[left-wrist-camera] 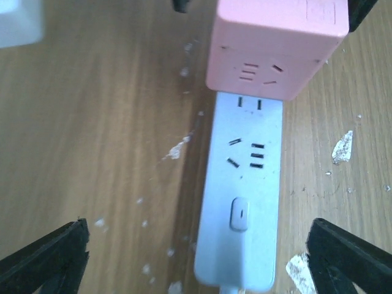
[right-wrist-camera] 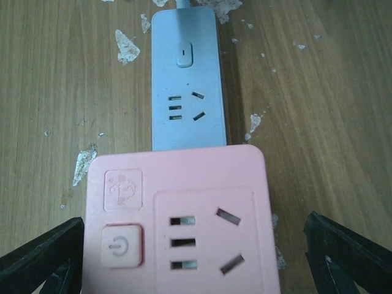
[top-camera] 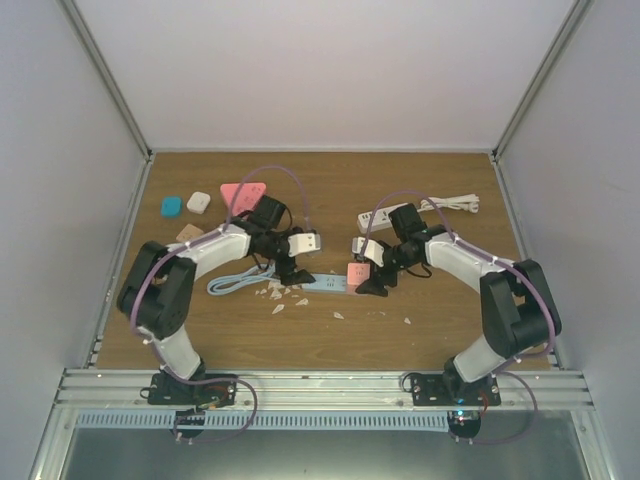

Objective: Pull the plug off the socket

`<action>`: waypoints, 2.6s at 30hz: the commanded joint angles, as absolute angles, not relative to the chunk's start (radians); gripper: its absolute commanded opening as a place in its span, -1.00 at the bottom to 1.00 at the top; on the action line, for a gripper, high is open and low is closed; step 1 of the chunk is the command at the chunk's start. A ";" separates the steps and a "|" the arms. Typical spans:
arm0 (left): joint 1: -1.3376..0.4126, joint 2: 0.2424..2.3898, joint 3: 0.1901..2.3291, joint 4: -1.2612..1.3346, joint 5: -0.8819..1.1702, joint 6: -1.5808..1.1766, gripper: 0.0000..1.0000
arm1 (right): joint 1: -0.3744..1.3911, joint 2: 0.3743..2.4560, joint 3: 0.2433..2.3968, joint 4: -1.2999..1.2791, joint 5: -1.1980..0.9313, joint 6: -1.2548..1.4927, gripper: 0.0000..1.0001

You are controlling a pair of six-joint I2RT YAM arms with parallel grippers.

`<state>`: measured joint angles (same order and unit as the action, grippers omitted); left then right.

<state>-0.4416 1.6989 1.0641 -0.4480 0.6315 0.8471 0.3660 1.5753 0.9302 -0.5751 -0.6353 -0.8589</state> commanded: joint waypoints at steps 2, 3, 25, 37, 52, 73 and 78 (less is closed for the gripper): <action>-0.510 1.817 1.129 -0.437 0.653 0.858 0.78 | 0.386 1.617 0.933 -0.560 -0.664 -0.866 0.87; -0.518 1.830 1.132 -0.431 0.655 0.857 0.71 | 0.386 1.621 0.935 -0.558 -0.664 -0.865 0.85; -0.610 1.908 1.074 -0.374 0.526 0.896 -0.41 | 0.386 1.555 0.941 -0.529 -0.735 -0.849 -0.15; -0.614 1.926 1.042 -0.389 0.474 0.909 -0.66 | 0.314 1.540 0.985 -0.583 -0.901 -0.876 -0.39; -0.614 2.010 1.152 -0.506 0.474 0.878 -0.72 | 0.363 1.386 0.835 -0.493 -0.721 -0.944 -0.41; -0.489 1.574 1.132 -0.296 0.809 0.674 0.98 | 0.276 1.453 1.049 -0.542 -1.016 -0.665 -0.37; -0.500 1.593 1.191 -0.410 0.923 0.703 0.98 | 0.278 1.425 1.031 -0.491 -1.068 -0.649 -0.35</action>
<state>-0.4843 1.5677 1.1648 -0.3824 0.8169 0.7052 0.2848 1.4479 1.0340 -0.5308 -0.9642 -0.6926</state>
